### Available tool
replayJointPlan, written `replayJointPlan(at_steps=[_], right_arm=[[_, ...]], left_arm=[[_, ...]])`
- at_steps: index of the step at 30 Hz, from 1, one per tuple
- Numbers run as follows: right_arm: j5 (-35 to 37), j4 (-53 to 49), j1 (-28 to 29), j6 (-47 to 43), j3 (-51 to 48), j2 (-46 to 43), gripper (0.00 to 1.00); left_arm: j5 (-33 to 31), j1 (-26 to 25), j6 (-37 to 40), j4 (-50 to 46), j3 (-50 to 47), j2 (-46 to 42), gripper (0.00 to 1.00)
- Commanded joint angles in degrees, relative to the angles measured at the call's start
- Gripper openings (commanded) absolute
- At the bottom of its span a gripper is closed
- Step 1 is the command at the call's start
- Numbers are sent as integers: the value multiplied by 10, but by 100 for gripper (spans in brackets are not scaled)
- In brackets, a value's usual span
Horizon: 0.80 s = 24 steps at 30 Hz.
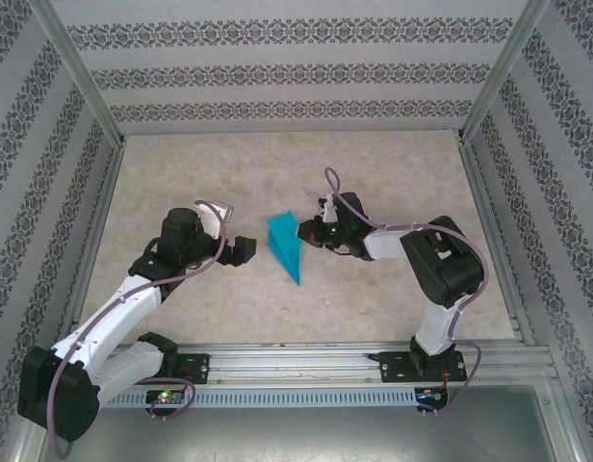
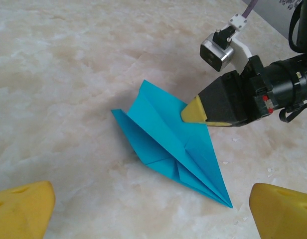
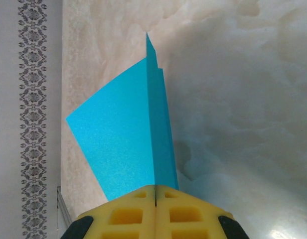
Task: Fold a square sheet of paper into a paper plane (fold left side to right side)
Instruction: Place the paper plane at the center of the table.
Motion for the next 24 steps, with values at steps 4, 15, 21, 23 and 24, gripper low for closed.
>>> replayJointPlan(at_steps=[4,15,21,23,24], right_arm=[[30,27,-4,-2,-13,28,0],[32,14,-13,-13,-30,13,10],[36,-4,-13,-20,-29,-5,23],[44,-17,-13,-26,-31,-16,29],[48,-26,-13,-32,-31,-22,32]], left_arm=[[19,8,17,32,-4,17,100],[16,8,20,29,-3,17,100],[15,8,22,27,-3,19,100],[17,8,22,27,-3,20,100],[17,8,22,27,-3,20,100]])
